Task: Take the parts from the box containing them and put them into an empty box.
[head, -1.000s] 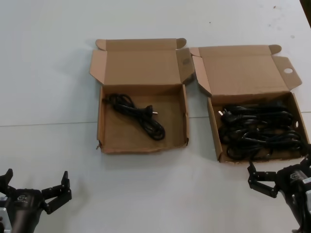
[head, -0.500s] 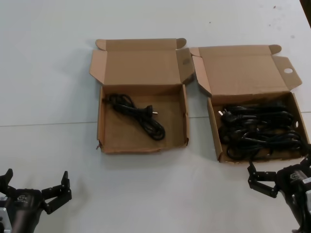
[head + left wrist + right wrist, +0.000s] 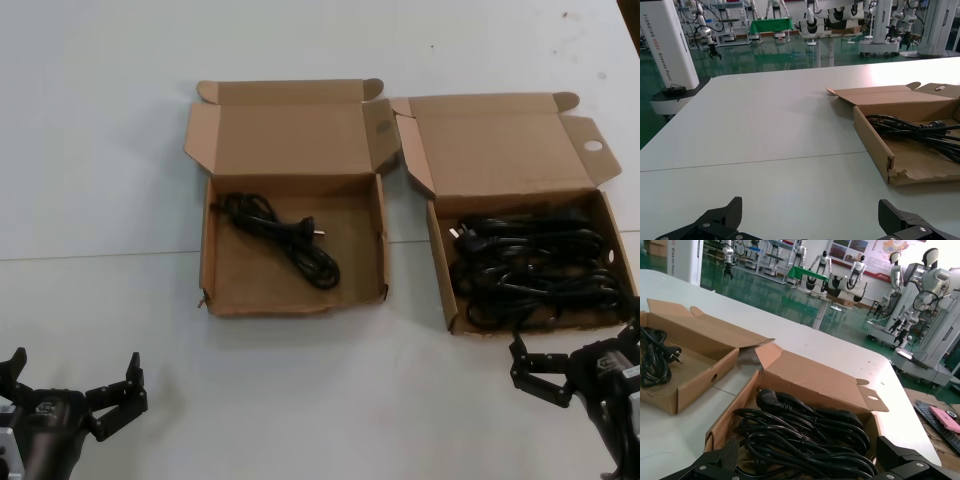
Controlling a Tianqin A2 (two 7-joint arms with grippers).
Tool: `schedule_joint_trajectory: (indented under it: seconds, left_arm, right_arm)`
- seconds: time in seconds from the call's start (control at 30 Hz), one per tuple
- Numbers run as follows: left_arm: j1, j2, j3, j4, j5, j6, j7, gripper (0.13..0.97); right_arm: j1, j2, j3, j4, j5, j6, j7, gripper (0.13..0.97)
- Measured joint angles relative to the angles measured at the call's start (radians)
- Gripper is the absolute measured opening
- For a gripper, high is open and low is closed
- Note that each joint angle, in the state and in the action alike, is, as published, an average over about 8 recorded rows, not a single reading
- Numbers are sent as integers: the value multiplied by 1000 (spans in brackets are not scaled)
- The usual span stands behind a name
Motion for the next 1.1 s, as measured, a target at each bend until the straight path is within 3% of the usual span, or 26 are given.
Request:
schedule_joint_trajectory:
  seconds: [1.1]
  left_arm:
    - [0, 0, 0, 0, 0, 0, 0, 966]
  right_arm:
    - [0, 0, 0, 0, 0, 0, 0, 966]
